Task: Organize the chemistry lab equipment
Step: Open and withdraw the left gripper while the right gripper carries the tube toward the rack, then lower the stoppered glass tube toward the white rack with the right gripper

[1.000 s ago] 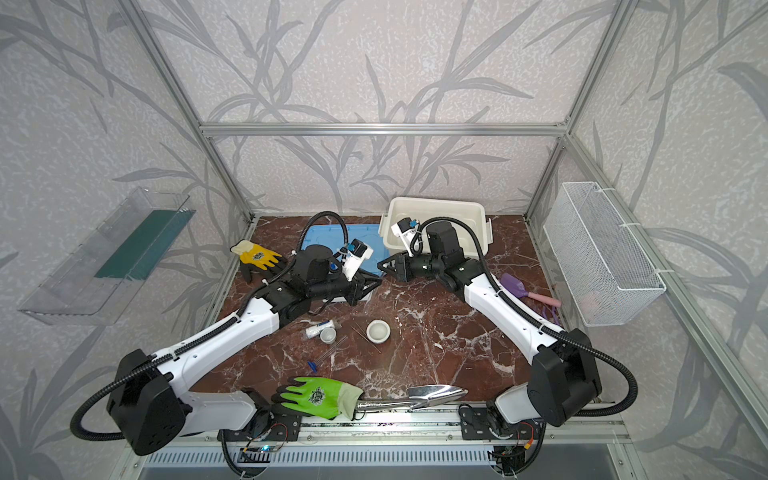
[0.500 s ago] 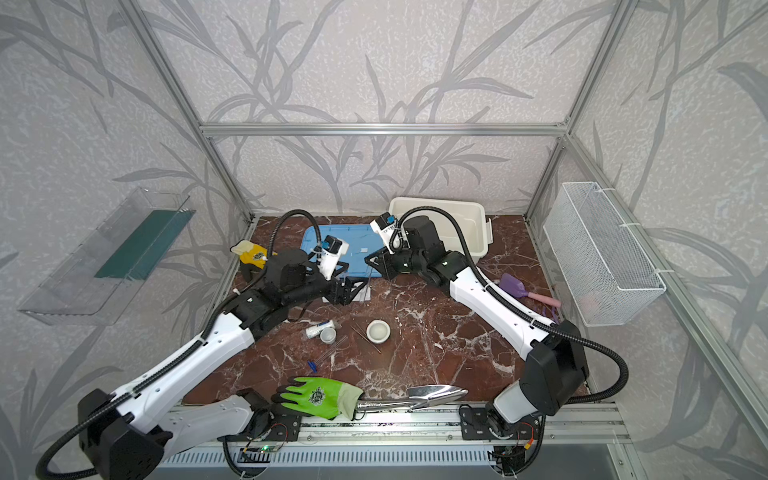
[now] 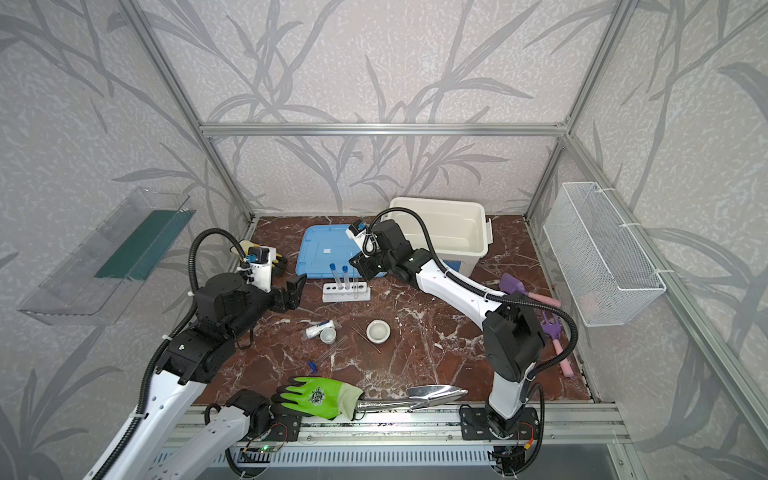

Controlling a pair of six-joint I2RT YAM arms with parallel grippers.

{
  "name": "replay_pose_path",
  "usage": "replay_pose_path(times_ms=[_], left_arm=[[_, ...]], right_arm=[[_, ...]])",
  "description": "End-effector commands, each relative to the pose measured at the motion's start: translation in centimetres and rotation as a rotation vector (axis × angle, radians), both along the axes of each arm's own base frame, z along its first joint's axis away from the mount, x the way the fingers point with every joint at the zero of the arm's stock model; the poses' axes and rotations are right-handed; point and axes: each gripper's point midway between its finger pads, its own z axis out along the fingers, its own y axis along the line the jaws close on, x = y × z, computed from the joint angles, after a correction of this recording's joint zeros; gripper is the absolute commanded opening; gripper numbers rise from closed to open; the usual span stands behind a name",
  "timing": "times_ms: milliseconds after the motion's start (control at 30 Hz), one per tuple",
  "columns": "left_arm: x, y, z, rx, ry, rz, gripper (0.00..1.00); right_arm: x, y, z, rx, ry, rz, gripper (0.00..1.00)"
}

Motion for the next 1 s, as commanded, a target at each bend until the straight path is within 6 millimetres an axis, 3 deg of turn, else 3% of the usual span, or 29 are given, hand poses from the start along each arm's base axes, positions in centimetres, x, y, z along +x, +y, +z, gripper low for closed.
replay_pose_path(times_ms=[0,967], left_arm=[[0.1,1.2,-1.3,0.020,0.036,0.047,0.85],[1.1,1.6,-2.6,-0.025,0.072,0.035,0.85]], right_arm=[[1.3,0.7,1.9,0.002,-0.094,-0.023,0.09],[2.9,2.3,-0.6,-0.026,-0.116,-0.018,0.09]])
